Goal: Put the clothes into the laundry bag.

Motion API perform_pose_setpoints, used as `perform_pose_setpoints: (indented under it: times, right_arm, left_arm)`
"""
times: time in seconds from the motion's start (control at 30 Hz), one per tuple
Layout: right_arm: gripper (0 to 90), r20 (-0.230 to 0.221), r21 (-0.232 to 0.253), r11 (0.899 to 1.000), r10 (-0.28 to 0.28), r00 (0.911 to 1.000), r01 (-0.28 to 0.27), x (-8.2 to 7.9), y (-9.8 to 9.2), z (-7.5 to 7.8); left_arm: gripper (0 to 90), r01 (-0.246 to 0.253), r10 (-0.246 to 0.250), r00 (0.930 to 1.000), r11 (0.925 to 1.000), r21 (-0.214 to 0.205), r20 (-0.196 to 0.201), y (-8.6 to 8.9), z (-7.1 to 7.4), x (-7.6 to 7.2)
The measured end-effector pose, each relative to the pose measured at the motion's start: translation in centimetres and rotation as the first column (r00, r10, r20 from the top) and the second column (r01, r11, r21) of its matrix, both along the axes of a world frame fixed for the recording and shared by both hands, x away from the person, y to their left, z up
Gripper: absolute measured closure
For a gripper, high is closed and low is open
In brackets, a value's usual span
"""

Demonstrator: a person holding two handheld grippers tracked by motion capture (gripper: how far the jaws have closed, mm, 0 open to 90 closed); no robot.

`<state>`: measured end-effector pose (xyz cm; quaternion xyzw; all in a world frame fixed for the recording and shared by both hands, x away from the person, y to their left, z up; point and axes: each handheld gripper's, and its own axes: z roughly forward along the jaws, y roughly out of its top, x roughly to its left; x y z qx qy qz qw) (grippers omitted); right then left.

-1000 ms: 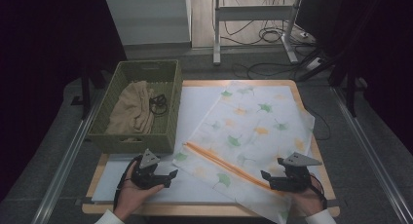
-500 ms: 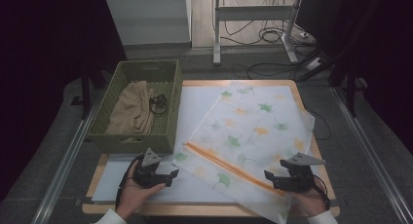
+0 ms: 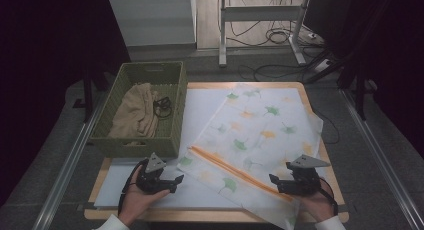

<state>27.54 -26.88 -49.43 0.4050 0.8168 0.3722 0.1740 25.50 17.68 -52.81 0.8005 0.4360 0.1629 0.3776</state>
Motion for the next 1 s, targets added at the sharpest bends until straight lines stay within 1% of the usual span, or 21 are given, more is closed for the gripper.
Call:
perform_pose_setpoints:
  times: [0.13,0.2,0.23,0.27,0.37,0.4,0.5,0.57,0.6,0.63,0.7,0.87,0.9,0.93,1.0]
  right_arm:
    - [22.2,-0.019,-0.006,1.0,0.013,0.9997,-0.013,0.5,0.4,0.3]
    - [22.2,-0.021,-0.013,1.0,0.016,0.9997,-0.016,0.7,0.5,0.5]
    - [21.8,-0.025,-0.025,0.999,0.021,0.9994,-0.022,1.0,0.8,1.0]
    - [21.8,-0.025,-0.025,0.999,0.021,0.9994,-0.022,1.0,0.8,1.0]
    - [21.4,-0.035,-0.043,0.998,0.041,0.9986,-0.042,1.4,1.4,1.8]
    - [21.4,-0.04,-0.053,0.996,0.063,0.9972,-0.065,1.7,2.0,2.3]
    - [21.5,-0.06,-0.075,0.992,0.097,0.9935,-0.101,2.1,3.0,2.7]
    - [22.3,-0.075,-0.083,0.99,0.11,0.9911,-0.117,2.4,3.5,2.7]
    - [22.3,-0.075,-0.083,0.99,0.11,0.9911,-0.117,2.4,3.5,2.7]
    - [25.3,-0.086,-0.089,0.987,0.125,0.9885,-0.132,2.7,4.0,2.8]
    - [26.0,-0.099,-0.094,0.985,0.136,0.9857,-0.146,3.0,4.7,3.1]
    - [26.1,-0.106,-0.097,0.979,0.171,0.9795,-0.182,3.7,6.7,4.3]
    - [26.1,-0.106,-0.097,0.979,0.171,0.9795,-0.182,3.7,6.7,4.3]
    - [26.1,-0.112,-0.104,0.975,0.186,0.9762,-0.197,3.8,7.3,4.5]
    - [26.2,-0.111,-0.109,0.973,0.191,0.9753,-0.203,4.0,7.6,4.6]
  left_arm:
    - [16.9,-0.006,0.006,1.0,1.0,0.001,0.002,-0.1,0.0,0.0]
    - [16.9,-0.006,0.006,1.0,1.0,0.004,0.0,-0.2,0.0,0.0]
    - [16.9,-0.005,0.005,1.0,1.0,0.007,0.0,-0.3,0.0,0.0]
    - [16.9,-0.001,0.001,1.0,0.9999,0.011,0.0,-0.4,-0.1,0.0]
    - [16.9,0.007,-0.007,0.9999,0.9998,0.018,0.008,-0.7,0.0,-0.2]
    - [16.8,0.012,-0.012,0.9999,0.9997,0.021,0.011,-0.7,0.0,-0.2]
    - [16.9,0.014,-0.015,0.9998,0.9996,0.023,0.014,-0.6,0.0,-0.2]
    - [17.0,0.018,-0.019,0.9997,0.9994,0.029,0.014,-0.5,0.0,-0.2]
    - [17.0,0.02,-0.021,0.9997,0.9994,0.028,0.013,-0.5,-0.1,-0.2]
    - [16.9,0.021,-0.021,0.9997,0.9994,0.026,0.011,-0.4,-0.1,-0.1]
    - [17.0,0.026,-0.026,0.9996,0.9995,0.018,0.008,-0.4,-0.2,-0.1]
    - [16.9,0.033,-0.033,0.9995,0.9992,0.023,0.005,-0.5,-0.2,-0.1]
    - [16.9,0.033,-0.033,0.9994,0.9992,0.023,0.007,-0.5,-0.1,-0.2]
    - [17.0,0.032,-0.032,0.9994,0.9993,0.021,0.009,-0.5,-0.1,-0.2]
    - [17.0,0.03,-0.03,0.9995,0.9993,0.022,0.008,-0.4,-0.2,-0.2]
